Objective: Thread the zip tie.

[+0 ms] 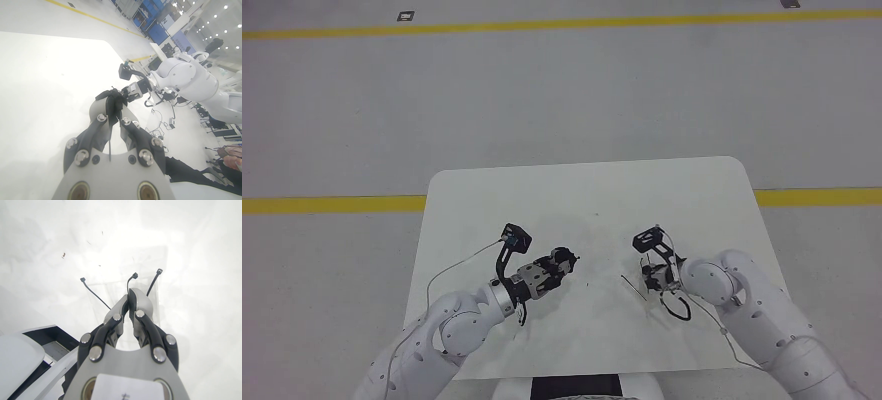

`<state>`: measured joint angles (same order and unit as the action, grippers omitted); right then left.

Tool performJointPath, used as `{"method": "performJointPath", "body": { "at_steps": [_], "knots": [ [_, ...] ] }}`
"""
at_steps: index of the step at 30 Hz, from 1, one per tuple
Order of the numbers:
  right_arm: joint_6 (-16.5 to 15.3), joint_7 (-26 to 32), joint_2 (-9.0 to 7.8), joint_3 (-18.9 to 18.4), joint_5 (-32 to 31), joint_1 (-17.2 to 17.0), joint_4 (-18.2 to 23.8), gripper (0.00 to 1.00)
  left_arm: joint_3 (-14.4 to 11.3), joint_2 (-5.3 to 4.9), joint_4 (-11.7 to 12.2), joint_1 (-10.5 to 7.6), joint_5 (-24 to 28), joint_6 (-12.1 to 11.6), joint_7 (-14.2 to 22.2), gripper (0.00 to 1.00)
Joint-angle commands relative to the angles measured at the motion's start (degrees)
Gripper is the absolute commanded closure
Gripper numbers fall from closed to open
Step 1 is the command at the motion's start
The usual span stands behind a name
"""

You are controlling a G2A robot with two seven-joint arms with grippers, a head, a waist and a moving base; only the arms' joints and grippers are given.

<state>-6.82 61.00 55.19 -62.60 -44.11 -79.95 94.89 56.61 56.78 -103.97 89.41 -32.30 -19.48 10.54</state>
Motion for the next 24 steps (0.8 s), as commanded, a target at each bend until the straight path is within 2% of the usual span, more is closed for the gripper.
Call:
{"method": "performJointPath", "body": {
  "at_steps": [1, 6, 11, 14, 16, 20, 22, 24],
  "knots": [
    [-0.2, -0.4, -0.13, -0.6, 0.2, -0.4, 0.3, 1.00, 0.0, 0.00, 0.0, 0.00, 0.0, 0.0, 0.0, 1.00],
    [-1.5, -1.8, -0.76, -3.6, 1.7, -2.8, 2.5, 1.00, 0.0, 0.00, 0.0, 0.00, 0.0, 0.0, 0.0, 1.00],
    [-5.1, -3.9, -1.78, -8.6, 4.3, -7.2, 6.5, 1.00, 0.0, 0.00, 0.0, 0.00, 0.0, 0.0, 0.0, 1.00],
    [-8.7, -6.6, -2.45, -12.4, 6.6, -10.7, 9.4, 1.00, 0.0, 0.00, 0.0, 0.00, 0.0, 0.0, 0.0, 1.00],
    [-12.3, -8.9, -2.89, -15.4, 8.9, -13.2, 11.0, 1.00, 0.0, 0.00, 0.0, 0.00, 0.0, 0.0, 0.0, 1.00],
    [-12.7, -12.6, -3.95, -17.7, 13.0, -16.9, 15.6, 1.00, 0.0, 0.00, 0.0, 0.00, 0.0, 0.0, 0.0, 1.00],
    [-12.7, -14.0, -4.76, -17.5, 15.6, -17.6, 16.8, 1.00, 0.0, 0.00, 0.0, 0.00, 0.0, 0.0, 0.0, 1.00],
    [-12.7, -14.2, -4.89, -17.4, 16.1, -17.6, 17.0, 1.00, 0.0, 0.00, 0.0, 0.00, 0.0, 0.0, 0.0, 1.00]
  ]
}}
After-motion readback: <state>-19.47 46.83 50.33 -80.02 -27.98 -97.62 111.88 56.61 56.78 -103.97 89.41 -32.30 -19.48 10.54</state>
